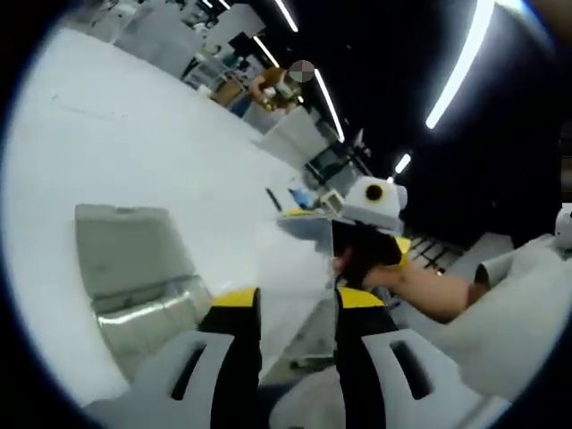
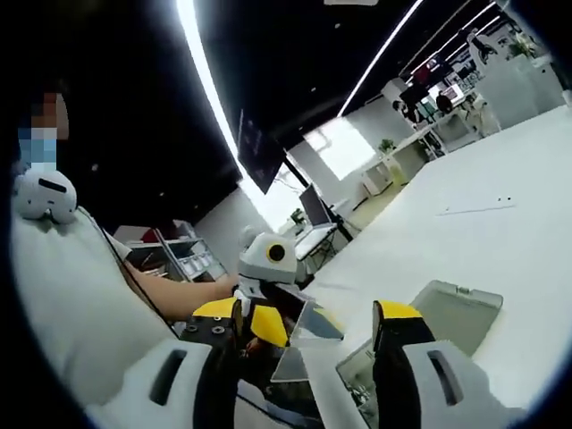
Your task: Insert the divider into the dual guide fixture by aligning both edges with the guide slots and pushing it downward to the bottom, including one-sided entry, uneven engagement, binding, and posture correction.
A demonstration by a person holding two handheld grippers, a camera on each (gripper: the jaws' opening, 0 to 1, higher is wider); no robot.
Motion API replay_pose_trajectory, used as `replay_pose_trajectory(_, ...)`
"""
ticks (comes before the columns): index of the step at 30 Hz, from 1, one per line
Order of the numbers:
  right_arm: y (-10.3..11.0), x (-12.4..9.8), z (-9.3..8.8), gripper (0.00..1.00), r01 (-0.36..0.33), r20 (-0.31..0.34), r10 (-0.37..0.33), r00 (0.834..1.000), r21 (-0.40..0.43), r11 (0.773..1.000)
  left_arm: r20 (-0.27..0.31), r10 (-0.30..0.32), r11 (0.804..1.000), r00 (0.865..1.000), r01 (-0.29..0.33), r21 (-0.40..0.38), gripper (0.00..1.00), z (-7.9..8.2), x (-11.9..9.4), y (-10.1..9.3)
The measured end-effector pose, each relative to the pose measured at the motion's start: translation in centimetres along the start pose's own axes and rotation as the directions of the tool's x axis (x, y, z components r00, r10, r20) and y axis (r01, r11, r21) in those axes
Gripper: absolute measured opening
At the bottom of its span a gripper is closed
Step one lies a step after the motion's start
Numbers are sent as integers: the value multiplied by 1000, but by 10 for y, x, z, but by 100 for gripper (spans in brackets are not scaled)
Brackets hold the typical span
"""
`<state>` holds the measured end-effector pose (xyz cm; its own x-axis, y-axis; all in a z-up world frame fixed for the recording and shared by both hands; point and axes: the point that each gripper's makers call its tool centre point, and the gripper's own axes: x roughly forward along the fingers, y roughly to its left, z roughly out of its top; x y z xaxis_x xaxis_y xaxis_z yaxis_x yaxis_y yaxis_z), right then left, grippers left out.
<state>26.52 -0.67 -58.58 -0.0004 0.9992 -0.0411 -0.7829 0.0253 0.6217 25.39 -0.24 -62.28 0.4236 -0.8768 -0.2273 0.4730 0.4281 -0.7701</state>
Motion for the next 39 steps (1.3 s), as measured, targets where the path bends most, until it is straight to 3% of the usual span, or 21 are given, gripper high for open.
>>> replay_pose_trajectory(27, 7, -6, 3, 47, -124, 98, 110, 989, 152, 981, -21, -151, 988, 988, 151, 14, 29, -3, 22, -30)
replay_pose_trajectory(39, 10, -5, 3, 43, -155, 108, 137, 985, 176, 972, -23, -174, 985, 985, 174, 14, 29, -3, 23, -35)
